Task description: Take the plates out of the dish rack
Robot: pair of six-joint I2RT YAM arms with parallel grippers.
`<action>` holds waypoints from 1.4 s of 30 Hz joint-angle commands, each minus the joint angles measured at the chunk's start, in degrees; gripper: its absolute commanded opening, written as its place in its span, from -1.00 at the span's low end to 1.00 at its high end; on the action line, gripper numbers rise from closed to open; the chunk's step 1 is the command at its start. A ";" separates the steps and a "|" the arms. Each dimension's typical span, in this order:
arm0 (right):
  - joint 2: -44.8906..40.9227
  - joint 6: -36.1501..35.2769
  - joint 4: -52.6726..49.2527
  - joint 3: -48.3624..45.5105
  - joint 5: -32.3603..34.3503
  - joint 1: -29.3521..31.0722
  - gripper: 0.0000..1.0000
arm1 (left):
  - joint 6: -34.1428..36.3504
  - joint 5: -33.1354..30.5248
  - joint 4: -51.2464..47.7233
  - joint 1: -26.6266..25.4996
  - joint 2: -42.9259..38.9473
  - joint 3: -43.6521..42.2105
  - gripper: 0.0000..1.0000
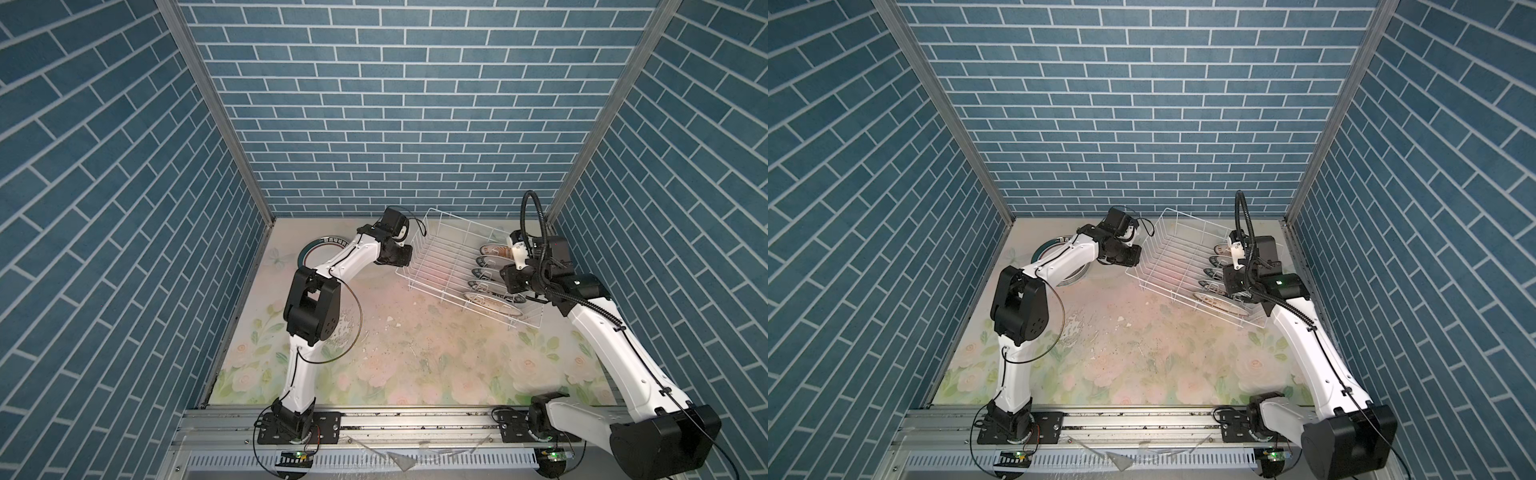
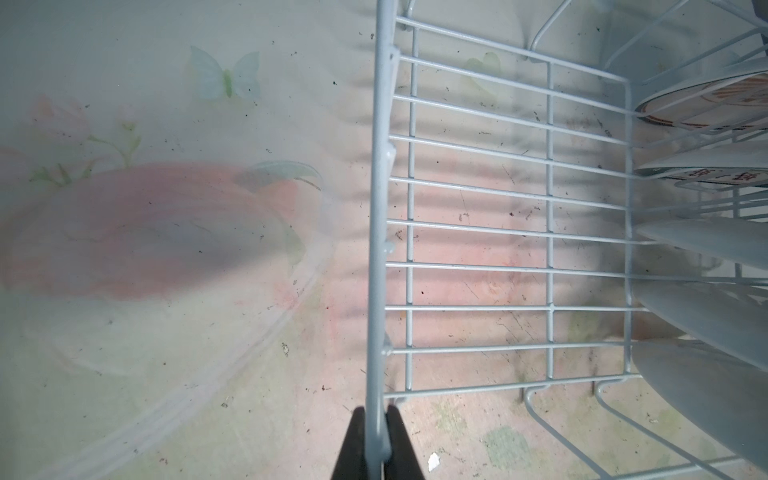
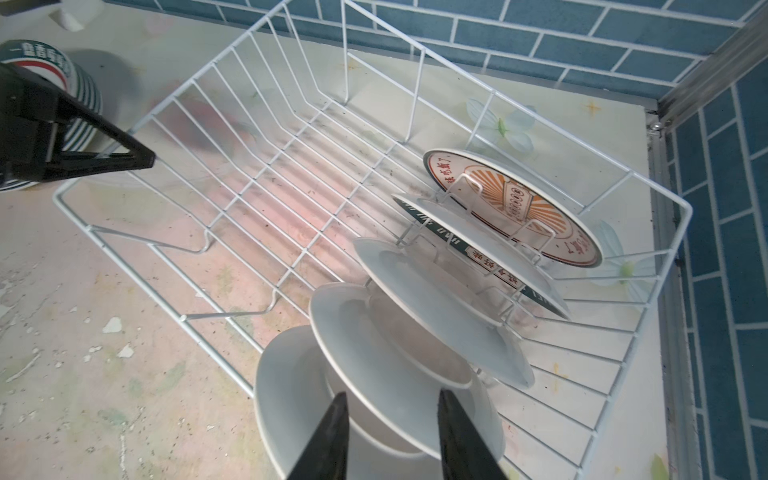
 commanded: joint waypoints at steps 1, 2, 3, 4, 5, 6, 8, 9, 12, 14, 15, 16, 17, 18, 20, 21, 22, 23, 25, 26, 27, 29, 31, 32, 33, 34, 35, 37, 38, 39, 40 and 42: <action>-1.09 -2.86 -2.62 -1.30 -3.47 2.16 -0.25 | 2.78 -1.00 0.80 1.12 0.63 3.83 -0.81; -1.05 -3.12 -3.27 -1.22 -2.69 3.63 -0.25 | 2.81 -0.83 0.30 1.16 0.60 4.25 -0.75; -0.78 -3.53 -4.19 -0.82 -2.11 5.16 -0.25 | 2.58 -0.53 0.10 1.17 0.34 4.35 -0.62; -0.40 -3.88 -5.12 -0.51 -0.93 6.79 -0.25 | 2.58 -0.11 0.26 1.12 0.08 4.03 -0.58; 0.10 -4.00 -6.01 -0.05 1.32 8.77 -0.25 | 2.41 0.06 0.63 1.13 -0.39 3.46 -0.56; 0.64 -4.10 -6.92 0.43 3.25 10.44 -0.25 | 2.22 0.14 1.01 1.17 -0.89 2.78 -0.50; 1.34 -4.01 -8.37 1.00 6.99 12.71 -0.25 | 1.84 -0.07 1.49 1.17 -1.63 1.56 -0.47; 1.40 -3.70 -8.85 0.95 8.51 13.34 -0.24 | 1.81 0.17 1.82 1.17 -1.86 1.02 -0.46; 1.16 -3.03 -9.29 0.78 12.03 14.57 -0.24 | 1.32 -0.34 1.30 1.15 -2.44 0.40 -0.31; 1.15 -3.15 -9.17 0.77 13.06 15.23 -0.24 | 0.85 -1.34 1.60 1.29 -3.87 -0.93 -0.15; 1.17 -3.26 -9.19 0.75 13.19 15.49 -0.24 | 0.68 -1.69 2.20 1.36 -5.25 -2.49 -0.09; 1.33 -3.44 -9.20 0.76 13.19 15.67 -0.24 | 0.48 -1.86 2.84 1.51 -6.67 -3.84 -0.06; 1.71 -3.59 -9.34 0.75 13.19 15.85 -0.24 | 0.24 -1.66 3.49 1.82 -8.45 -5.59 -0.02; 2.08 -3.59 -9.46 0.76 13.81 16.08 -0.24 | -0.05 -1.70 4.19 2.21 -10.12 -7.40 0.03; 2.94 -3.46 -10.02 0.70 14.63 16.56 -0.24 | -0.57 -2.00 5.03 3.06 -13.77 -10.92 0.10; 3.26 -3.42 -10.30 0.53 15.01 16.86 -0.25 | -0.88 -1.91 5.62 3.66 -15.73 -13.08 0.12; 3.37 -3.25 -10.51 0.34 15.80 17.18 -0.25 | -1.25 -1.90 6.18 4.19 -17.46 -15.00 0.14; 3.29 -3.07 -10.52 0.08 16.18 17.60 -0.25 | -1.85 -1.67 6.91 4.63 -19.54 -17.44 0.16; 2.94 -2.91 -10.50 -0.39 16.35 18.20 -0.25 | -2.97 -0.99 8.71 5.64 -23.62 -22.43 0.20; 2.78 -2.89 -10.51 -0.61 16.41 18.45 -0.24 | -3.69 -1.00 9.86 6.23 -25.76 -25.16 0.22; 2.83 -2.96 -10.59 -0.56 16.66 18.78 -0.24 | -4.43 -1.01 10.98 6.76 -28.27 -27.90 0.24; 3.31 -2.93 -10.94 -0.64 18.31 19.24 -0.22 | -5.52 -1.05 12.54 7.58 -32.49 -32.60 0.27; 4.27 -3.24 -11.19 -0.55 19.12 19.43 -0.22 | -6.47 -1.00 14.02 8.17 -36.57 -36.86 0.30; 5.02 -3.31 -11.48 -0.31 19.35 19.43 -0.22 | -6.84 -1.30 14.37 8.38 -38.53 -38.73 0.30; 5.81 -3.32 -11.70 -0.20 19.58 19.58 -0.22 | -7.22 -1.61 14.50 8.56 -40.35 -40.25 0.31; 6.31 -3.39 -11.77 -0.15 19.98 19.66 -0.22 | -7.46 -1.83 14.44 8.72 -41.94 -41.43 0.32; 6.73 -3.42 -11.87 -0.23 20.25 19.78 -0.21 | -7.81 -2.16 14.58 8.91 -43.76 -42.85 0.32; 7.06 -3.42 -11.84 -0.44 20.06 19.92 -0.22 | -8.52 -2.41 14.93 9.40 -46.88 -45.26 0.36; 7.06 -3.42 -11.75 -0.60 19.97 20.07 -0.22 | -8.88 -2.32 15.20 9.74 -48.32 -46.48 0.37; 7.19 -3.42 -11.75 -0.58 19.97 20.00 -0.22 | -9.36 -2.42 15.46 9.94 -49.59 -47.53 0.38; 7.31 -3.47 -11.79 -0.65 20.05 20.06 -0.22 | -9.64 -2.49 15.63 10.16 -50.44 -48.24 0.38; 7.65 -3.51 -11.68 -0.64 20.31 20.08 -0.23 | -10.07 -2.74 15.87 10.56 -52.10 -49.73 0.40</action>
